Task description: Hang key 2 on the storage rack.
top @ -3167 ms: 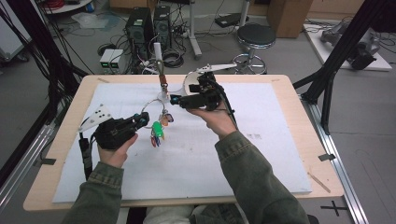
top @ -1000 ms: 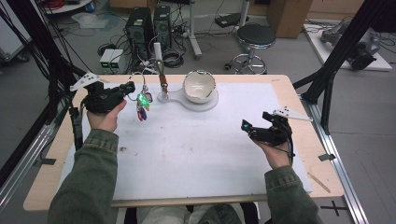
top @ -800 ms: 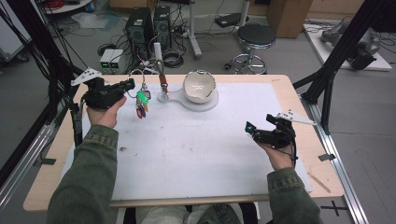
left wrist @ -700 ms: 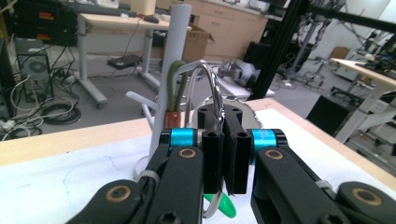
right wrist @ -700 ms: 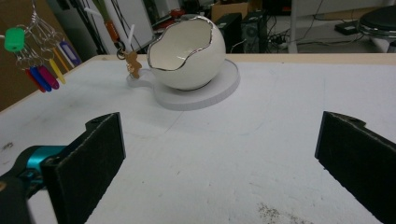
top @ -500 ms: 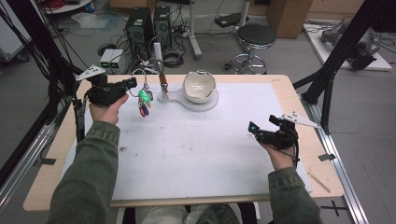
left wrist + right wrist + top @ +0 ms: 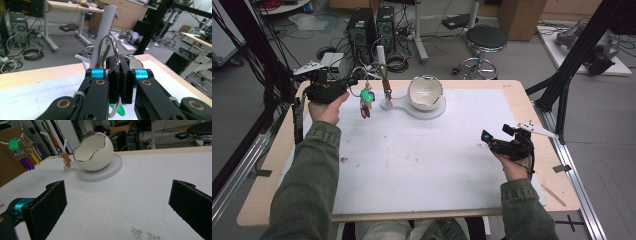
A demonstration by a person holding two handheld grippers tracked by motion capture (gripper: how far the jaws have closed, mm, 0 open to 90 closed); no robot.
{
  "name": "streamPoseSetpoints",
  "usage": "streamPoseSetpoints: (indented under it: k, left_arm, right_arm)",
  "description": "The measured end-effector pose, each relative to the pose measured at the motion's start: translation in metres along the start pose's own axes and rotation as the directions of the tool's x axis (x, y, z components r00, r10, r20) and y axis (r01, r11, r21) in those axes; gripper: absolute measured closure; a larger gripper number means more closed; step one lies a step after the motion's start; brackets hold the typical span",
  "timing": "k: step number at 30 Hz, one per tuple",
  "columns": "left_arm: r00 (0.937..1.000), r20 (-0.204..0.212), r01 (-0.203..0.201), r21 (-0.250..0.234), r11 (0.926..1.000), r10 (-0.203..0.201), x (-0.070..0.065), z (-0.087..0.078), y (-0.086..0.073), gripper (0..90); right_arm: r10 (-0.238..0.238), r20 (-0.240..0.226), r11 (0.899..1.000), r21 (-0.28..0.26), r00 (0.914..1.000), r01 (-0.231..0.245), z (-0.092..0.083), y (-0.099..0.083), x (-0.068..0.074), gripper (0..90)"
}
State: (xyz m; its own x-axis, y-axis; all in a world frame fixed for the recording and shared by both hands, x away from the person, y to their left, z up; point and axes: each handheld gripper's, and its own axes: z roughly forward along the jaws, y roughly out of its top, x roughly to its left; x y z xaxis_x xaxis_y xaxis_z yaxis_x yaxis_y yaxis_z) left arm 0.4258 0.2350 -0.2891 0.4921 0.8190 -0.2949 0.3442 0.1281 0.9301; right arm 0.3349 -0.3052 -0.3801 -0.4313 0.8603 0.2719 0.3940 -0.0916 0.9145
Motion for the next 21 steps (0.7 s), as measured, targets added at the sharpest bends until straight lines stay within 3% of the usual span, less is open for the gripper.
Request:
streamPoseSetpoints:
  k: [10,21]
  left_arm:
    - [0.9985,-0.055,-0.006,0.025,0.9997,0.008,0.004,0.025,0.018,86.8]
    - [0.9951,-0.099,0.009,0.054,0.9985,-0.004,0.016,0.042,0.013,86.8]
  right_arm:
    - [0.013,0.004,1.000,-0.018,0.9999,-0.013,0.000,0.001,-0.005,0.6]
    - [0.021,0.006,0.999,-0.024,0.9998,-0.021,-0.003,0.001,-0.009,0.6]
